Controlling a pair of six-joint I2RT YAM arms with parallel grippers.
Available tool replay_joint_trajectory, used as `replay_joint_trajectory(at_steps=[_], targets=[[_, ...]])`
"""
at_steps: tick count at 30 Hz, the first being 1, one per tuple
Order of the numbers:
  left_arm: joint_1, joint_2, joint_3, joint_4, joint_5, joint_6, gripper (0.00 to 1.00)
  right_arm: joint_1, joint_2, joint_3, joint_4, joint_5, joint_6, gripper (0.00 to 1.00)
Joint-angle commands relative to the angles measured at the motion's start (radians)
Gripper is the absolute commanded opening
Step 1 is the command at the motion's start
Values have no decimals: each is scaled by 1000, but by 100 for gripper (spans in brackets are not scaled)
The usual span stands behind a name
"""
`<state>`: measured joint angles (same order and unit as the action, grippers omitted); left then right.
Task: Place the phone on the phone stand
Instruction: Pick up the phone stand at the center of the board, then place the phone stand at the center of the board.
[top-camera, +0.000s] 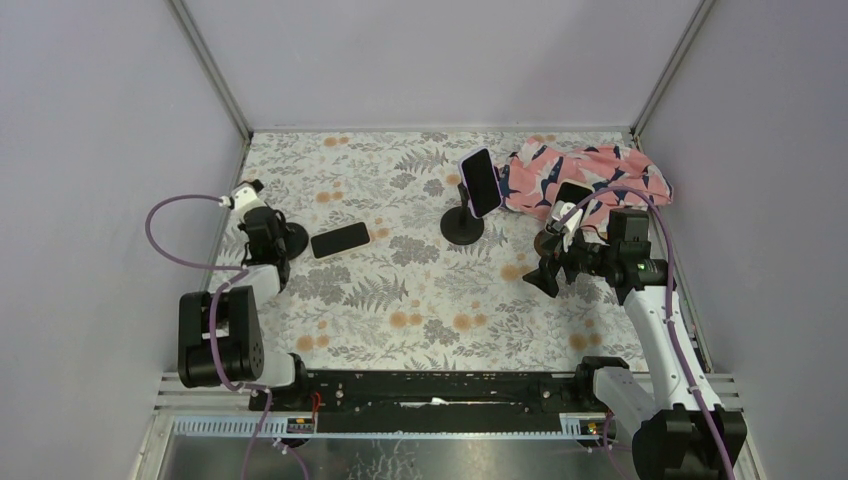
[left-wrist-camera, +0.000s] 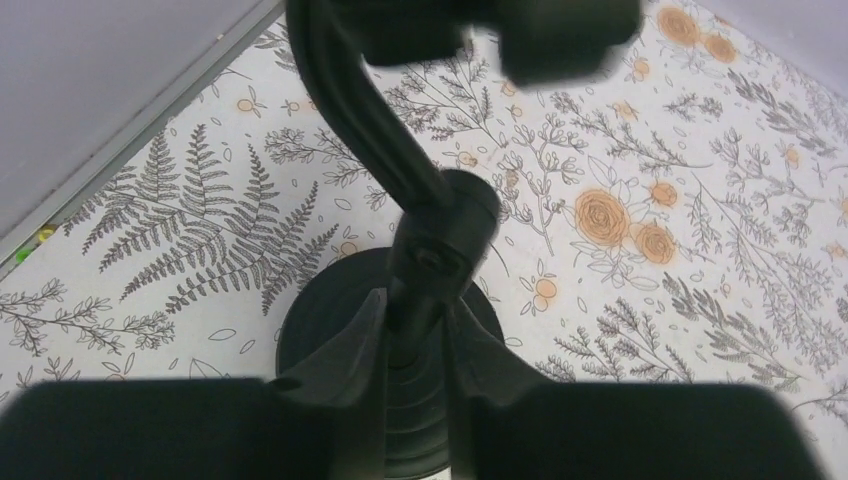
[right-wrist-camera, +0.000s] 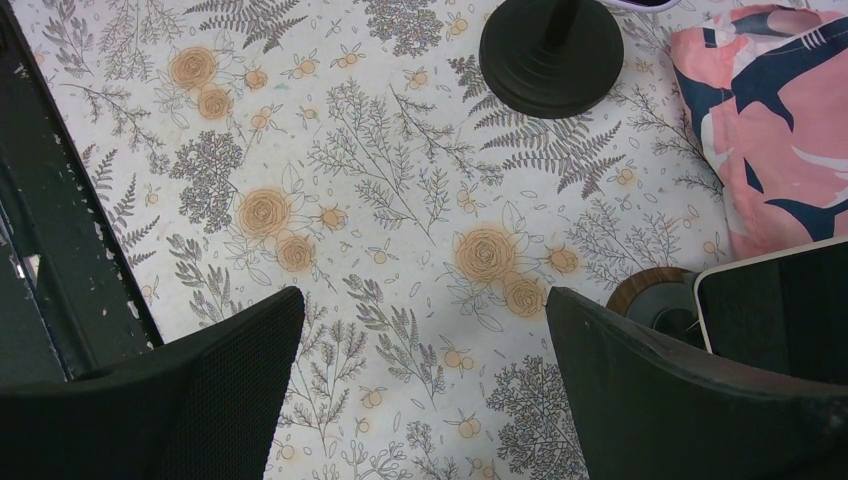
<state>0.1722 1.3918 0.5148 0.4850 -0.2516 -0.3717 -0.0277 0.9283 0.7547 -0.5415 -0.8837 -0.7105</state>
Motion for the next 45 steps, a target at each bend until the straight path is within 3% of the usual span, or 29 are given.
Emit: replay_joint_trajectory(at_steps=[1, 7, 18, 26, 31, 38, 45], targets=[[6, 25, 11, 60, 10, 67, 18, -6, -16, 38, -5, -21, -12, 100], [6, -27, -3, 72, 37, 78, 0, -6, -17, 38, -4, -21, -12, 100], [-38, -251, 15, -53, 68, 106, 0, -6, -14, 36, -4, -31, -12, 100], [-167, -385, 65, -204, 337, 68, 0, -6, 1, 32, -10, -59, -18, 100], [-305, -418, 82, -286, 446, 41, 0, -6, 16, 31, -14, -79, -18, 100], [-592, -451, -11, -121, 532, 40, 0, -6, 43, 31, -34, -104, -48, 100], [-895, -366, -59, 46, 410, 128, 0, -6, 63, 34, -50, -108, -63, 100]])
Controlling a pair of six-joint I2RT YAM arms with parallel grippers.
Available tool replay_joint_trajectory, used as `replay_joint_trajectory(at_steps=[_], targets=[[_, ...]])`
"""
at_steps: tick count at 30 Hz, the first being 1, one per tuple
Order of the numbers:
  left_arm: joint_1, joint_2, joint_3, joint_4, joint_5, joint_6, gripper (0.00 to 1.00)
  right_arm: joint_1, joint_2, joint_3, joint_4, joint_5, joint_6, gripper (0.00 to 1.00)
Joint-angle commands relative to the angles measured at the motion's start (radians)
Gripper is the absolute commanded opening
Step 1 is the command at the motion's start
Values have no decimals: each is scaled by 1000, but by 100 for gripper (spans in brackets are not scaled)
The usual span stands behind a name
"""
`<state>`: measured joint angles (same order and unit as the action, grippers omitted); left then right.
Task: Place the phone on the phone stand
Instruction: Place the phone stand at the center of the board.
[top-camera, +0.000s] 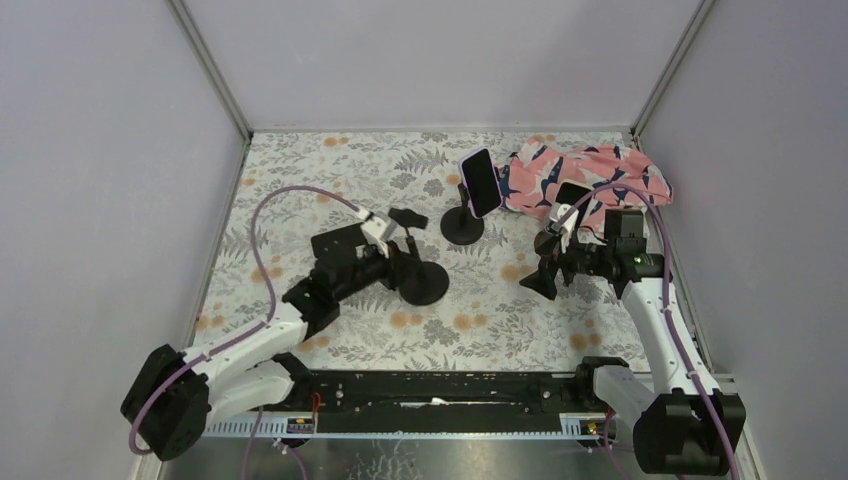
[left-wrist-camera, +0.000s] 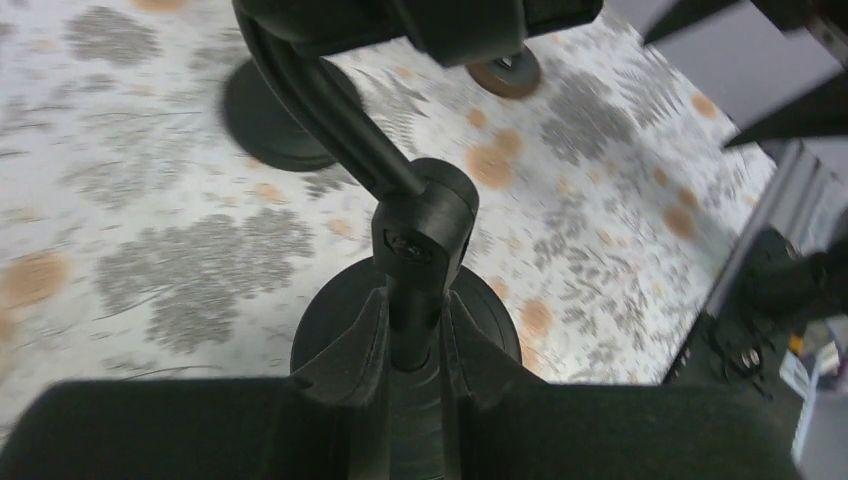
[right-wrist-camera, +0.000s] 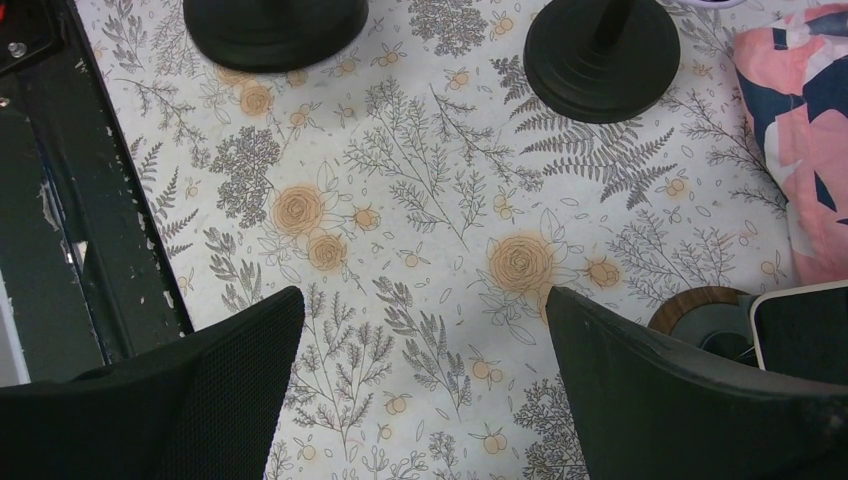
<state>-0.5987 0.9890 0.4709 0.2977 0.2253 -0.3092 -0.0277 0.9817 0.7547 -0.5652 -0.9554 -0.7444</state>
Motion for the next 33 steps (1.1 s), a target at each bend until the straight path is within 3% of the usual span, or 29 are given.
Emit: replay_joint_trajectory(at_steps=[1, 9, 24, 27, 33], targets=[[-164, 59, -20, 261, -93, 79, 0, -6, 14, 35, -29, -38, -33, 100], [-358, 303, 6, 464, -222, 199, 0, -6, 30, 36, -38, -39, -44, 100], [-382, 610, 60, 759, -295, 294, 1, -6, 32, 34, -38, -35, -47, 100], [-381, 646, 68, 757, -300, 291, 14, -6, 33, 33, -38, -39, -47, 100], [-381, 584, 21, 736, -265, 248, 59, -7, 37, 32, -36, -42, -46, 100]])
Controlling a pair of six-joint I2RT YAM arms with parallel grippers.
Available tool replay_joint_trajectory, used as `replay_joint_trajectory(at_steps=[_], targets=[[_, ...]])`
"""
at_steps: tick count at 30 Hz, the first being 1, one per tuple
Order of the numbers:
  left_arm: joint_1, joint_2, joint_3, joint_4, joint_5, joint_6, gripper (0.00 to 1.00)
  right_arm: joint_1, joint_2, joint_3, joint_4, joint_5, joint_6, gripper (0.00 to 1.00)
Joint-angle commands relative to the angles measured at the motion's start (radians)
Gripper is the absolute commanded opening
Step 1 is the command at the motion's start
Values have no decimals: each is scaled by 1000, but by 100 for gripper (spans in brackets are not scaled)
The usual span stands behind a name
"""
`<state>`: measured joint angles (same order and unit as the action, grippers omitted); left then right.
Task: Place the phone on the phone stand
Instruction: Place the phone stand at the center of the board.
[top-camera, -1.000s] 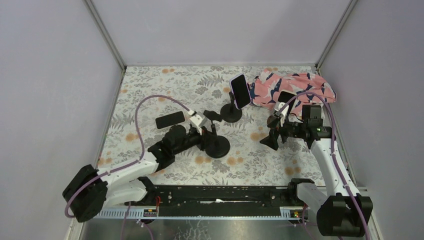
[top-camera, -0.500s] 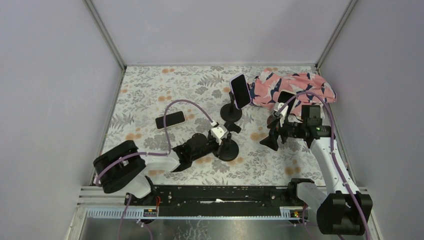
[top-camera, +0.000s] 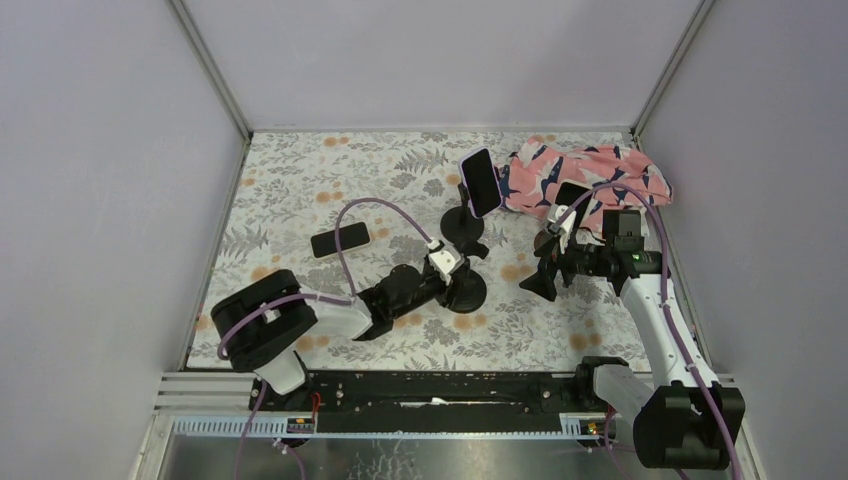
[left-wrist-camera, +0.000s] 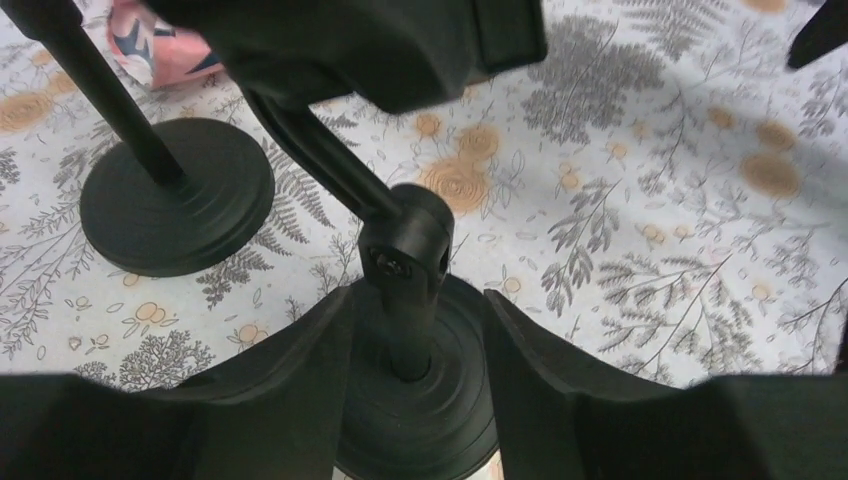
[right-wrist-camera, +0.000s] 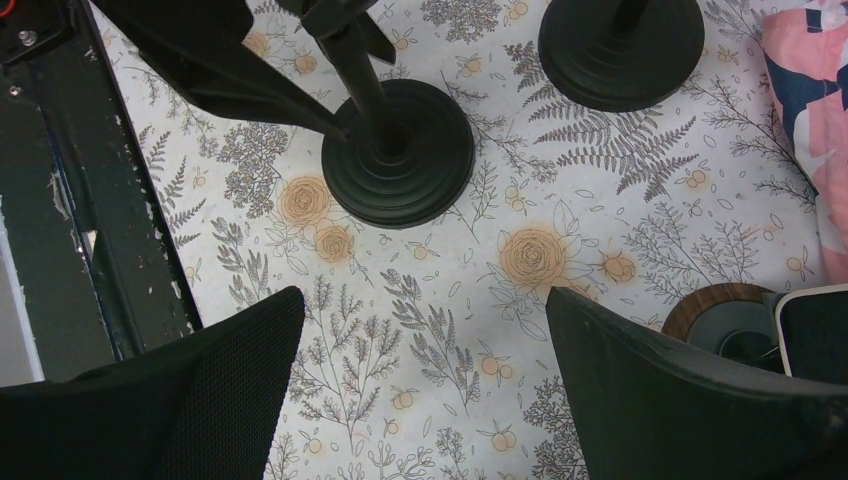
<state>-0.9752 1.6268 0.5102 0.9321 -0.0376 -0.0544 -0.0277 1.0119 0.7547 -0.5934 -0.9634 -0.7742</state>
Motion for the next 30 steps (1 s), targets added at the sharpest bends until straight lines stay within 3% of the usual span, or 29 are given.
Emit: replay_joint_trajectory(at_steps=[1, 6, 9, 11, 14, 18, 22, 27, 30], targets=[[-5, -77, -28, 86, 10, -8, 63, -6, 6, 32, -8, -34, -16, 100], [-5, -241, -81, -17, 98, -9, 78, -6, 8, 32, -9, -39, -14, 100], [-5, -348, -120, -82, 147, 0, 80, -6, 8, 31, -11, -51, -13, 100], [-5, -433, -149, -129, 125, 2, 81, -6, 9, 31, -11, -73, -7, 100], [-3, -581, -204, -165, 32, 1, 97, -6, 15, 31, -12, -134, 15, 100], [2, -712, -295, -93, -68, -29, 99, -6, 39, 35, 19, -264, 120, 100], [22, -675, -309, -42, -28, -49, 99, -4, 93, 89, 18, -336, 229, 100], [24, -526, -339, 147, -29, -56, 99, 40, 157, 220, -5, -182, 362, 99], [24, -409, -303, 226, -27, -30, 96, 152, 190, 272, 17, -43, 473, 94]])
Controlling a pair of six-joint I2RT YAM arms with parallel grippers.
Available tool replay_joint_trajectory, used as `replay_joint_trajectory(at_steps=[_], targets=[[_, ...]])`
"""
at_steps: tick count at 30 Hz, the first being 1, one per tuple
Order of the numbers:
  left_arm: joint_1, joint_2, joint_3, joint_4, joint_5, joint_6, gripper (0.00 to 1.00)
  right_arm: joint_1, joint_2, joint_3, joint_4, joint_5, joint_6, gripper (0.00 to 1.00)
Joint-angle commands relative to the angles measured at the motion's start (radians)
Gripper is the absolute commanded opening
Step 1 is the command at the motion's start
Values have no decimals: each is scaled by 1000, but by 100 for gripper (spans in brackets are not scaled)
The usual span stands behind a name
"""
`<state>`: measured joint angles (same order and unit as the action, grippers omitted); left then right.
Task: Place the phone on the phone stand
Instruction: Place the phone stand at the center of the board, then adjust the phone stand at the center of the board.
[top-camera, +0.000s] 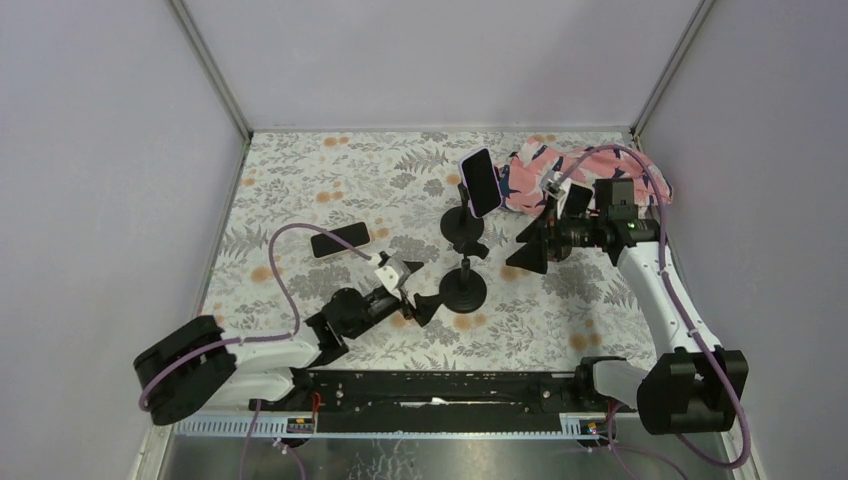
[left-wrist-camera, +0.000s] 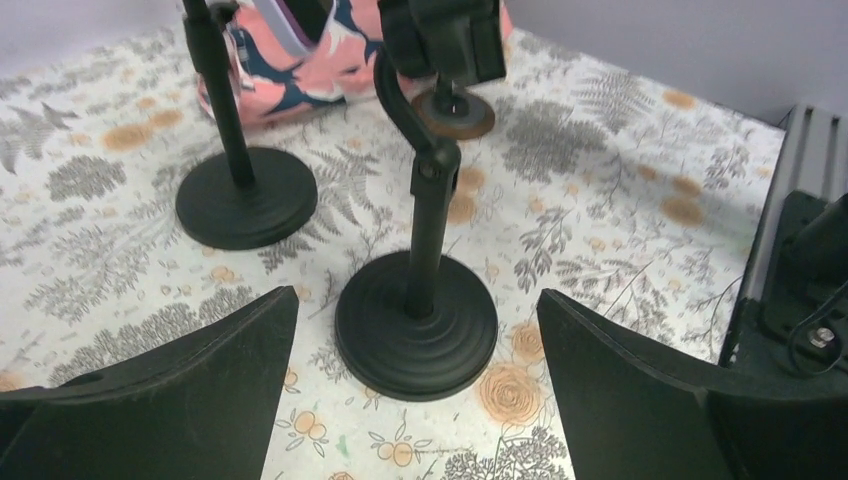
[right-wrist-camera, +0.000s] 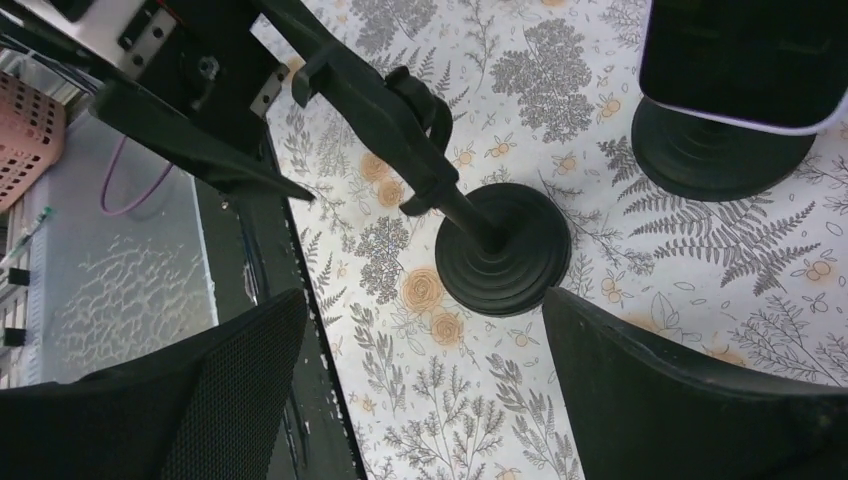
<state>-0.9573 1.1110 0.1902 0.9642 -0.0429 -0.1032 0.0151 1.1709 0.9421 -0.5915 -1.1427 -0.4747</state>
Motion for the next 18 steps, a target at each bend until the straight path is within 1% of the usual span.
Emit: replay_joint_trajectory(at_steps=[1, 3, 5, 8, 13, 15, 18], targets=[[6, 149, 33, 218, -17, 24, 95, 152, 46, 98, 19, 175, 202, 92], [5, 235, 64, 272, -4, 30, 92, 209, 80, 125, 36, 228, 289, 82], [6, 326, 95, 319, -5, 21, 89, 241, 114, 145, 46, 272, 342, 74], [6, 424, 142, 355, -29, -11, 81, 266, 150, 159, 48, 326, 365, 73], [5, 547, 212, 381, -28, -44, 69, 290, 174, 155, 67, 325, 388, 70], [5, 580, 229, 387, -23, -49, 67, 297, 181, 157, 71, 319, 393, 66], [5, 617, 250, 393, -19, -60, 64, 298, 186, 162, 72, 313, 398, 56]])
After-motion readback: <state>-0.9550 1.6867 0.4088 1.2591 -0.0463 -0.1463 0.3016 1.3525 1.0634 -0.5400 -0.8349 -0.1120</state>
